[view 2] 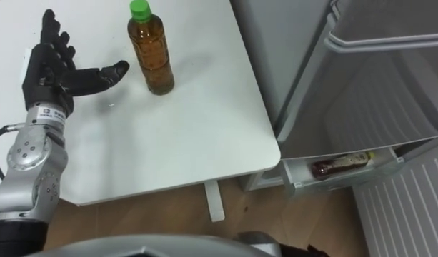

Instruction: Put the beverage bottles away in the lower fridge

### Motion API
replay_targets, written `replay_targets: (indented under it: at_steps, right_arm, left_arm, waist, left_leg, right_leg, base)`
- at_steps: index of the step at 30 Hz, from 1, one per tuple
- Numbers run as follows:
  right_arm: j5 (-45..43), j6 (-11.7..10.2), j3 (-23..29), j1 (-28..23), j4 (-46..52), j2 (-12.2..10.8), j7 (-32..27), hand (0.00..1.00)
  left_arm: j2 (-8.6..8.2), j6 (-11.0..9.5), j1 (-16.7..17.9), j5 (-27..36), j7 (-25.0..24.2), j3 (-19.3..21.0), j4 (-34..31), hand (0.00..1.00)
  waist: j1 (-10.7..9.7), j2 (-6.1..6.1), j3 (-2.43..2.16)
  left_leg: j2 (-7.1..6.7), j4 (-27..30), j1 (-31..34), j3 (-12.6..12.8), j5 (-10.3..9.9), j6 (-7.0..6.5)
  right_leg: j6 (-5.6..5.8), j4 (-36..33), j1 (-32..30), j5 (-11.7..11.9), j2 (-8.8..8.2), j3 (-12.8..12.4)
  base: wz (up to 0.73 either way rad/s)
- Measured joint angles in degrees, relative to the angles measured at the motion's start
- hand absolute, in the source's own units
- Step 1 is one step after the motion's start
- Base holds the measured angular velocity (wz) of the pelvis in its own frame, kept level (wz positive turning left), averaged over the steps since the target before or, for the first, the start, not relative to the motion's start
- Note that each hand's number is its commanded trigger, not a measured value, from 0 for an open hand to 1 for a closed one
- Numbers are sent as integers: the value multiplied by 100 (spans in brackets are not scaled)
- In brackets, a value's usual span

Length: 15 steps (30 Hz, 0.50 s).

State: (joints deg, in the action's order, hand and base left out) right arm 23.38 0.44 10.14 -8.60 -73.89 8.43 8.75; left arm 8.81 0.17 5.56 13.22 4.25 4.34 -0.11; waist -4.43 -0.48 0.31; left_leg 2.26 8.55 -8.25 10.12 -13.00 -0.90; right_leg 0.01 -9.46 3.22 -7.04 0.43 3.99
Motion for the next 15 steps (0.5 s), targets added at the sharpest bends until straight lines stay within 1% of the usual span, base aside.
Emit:
replay_targets:
  at_steps: [5, 10, 13, 15]
  right_arm:
    - [-11, -44, 0, 72, -78, 5, 8, 0]
    - [-41, -66, -19, 193, -281, 44, 10, 0]
    - [-43, -98, -137, 196, -288, 70, 16, 0]
    - [-52, -101, -211, 203, -293, 103, 20, 0]
  left_arm:
    - [-21, 0, 83, -24, -170, -1, 0, 0]
    - [-18, -1, 140, -41, -380, -7, -2, 0]
    - [-17, -1, 182, 9, -526, -33, -60, 0]
    - [3, -14, 193, 32, -629, -127, -136, 0]
  waist:
    - [12, 2, -1]
    - [20, 39, -5]
    - [14, 64, 0]
    - [11, 78, -5]
  left_leg:
    - [1, 4, 34, -97, -1, 1]
    - [0, 12, 58, -133, -1, 1]
    - [3, 13, 76, -137, -1, 1]
    - [5, 10, 74, -146, -1, 1]
  right_leg:
    - [0, -7, 1, 0, -15, 111]
    - [0, -5, -3, 0, -18, 129]
    - [0, -6, -26, 0, -22, 136]
    - [0, -7, -21, 0, -29, 172]
  base:
    - [9]
    - [2]
    - [0]
    - [0]
